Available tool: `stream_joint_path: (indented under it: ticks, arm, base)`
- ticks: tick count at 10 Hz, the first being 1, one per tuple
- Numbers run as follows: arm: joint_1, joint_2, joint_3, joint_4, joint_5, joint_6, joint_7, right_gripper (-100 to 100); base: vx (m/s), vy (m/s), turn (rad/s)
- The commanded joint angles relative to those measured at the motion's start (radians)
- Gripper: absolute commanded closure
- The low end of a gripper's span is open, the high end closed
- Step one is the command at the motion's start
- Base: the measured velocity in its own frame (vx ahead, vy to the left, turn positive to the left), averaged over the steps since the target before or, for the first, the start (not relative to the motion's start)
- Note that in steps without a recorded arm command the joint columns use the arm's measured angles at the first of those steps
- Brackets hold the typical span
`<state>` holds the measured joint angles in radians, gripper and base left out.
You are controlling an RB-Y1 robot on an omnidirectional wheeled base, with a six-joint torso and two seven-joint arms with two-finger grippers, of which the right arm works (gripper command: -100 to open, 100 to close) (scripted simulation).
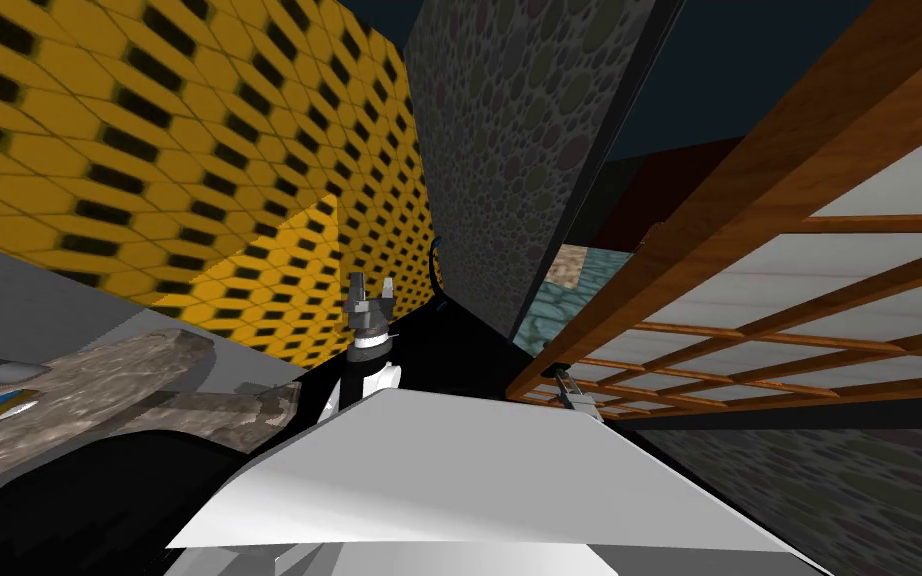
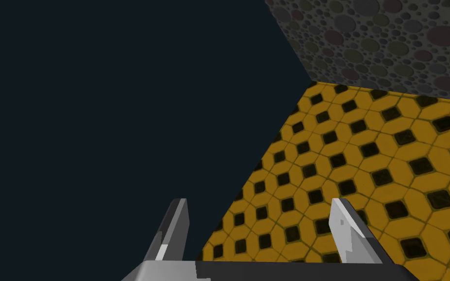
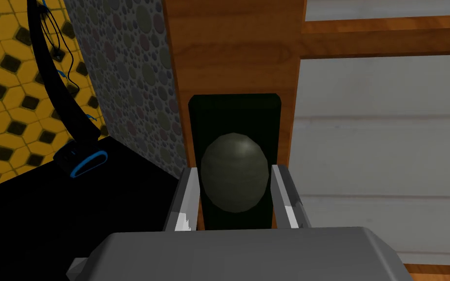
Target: Pull the door open
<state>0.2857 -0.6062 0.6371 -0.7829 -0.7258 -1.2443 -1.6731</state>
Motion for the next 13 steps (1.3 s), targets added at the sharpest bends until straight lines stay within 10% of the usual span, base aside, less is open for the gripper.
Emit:
stream_joint_path:
  ticks: [1, 9, 10, 13]
  arm:
    - [-0.002, -0.001, 0.013, 0.011, 0.006, -0.013, -0.012, 100]
    - [-0.018, -0.010, 0.045, 0.066, 0.018, -0.057, -0.051, 100]
    - [-0.005, -0.009, 0.039, 0.059, 0.010, -0.062, -0.045, -100]
    - [0.005, -0.010, 0.037, 0.055, 0.005, -0.066, -0.043, -100]
  base:
    - [-0.212, -0.055, 0.137]
    - [-0.199, -0.054, 0.131]
    - [-0.219, 0.033, -0.097]
    - [-0.164, 0.061, -0.113]
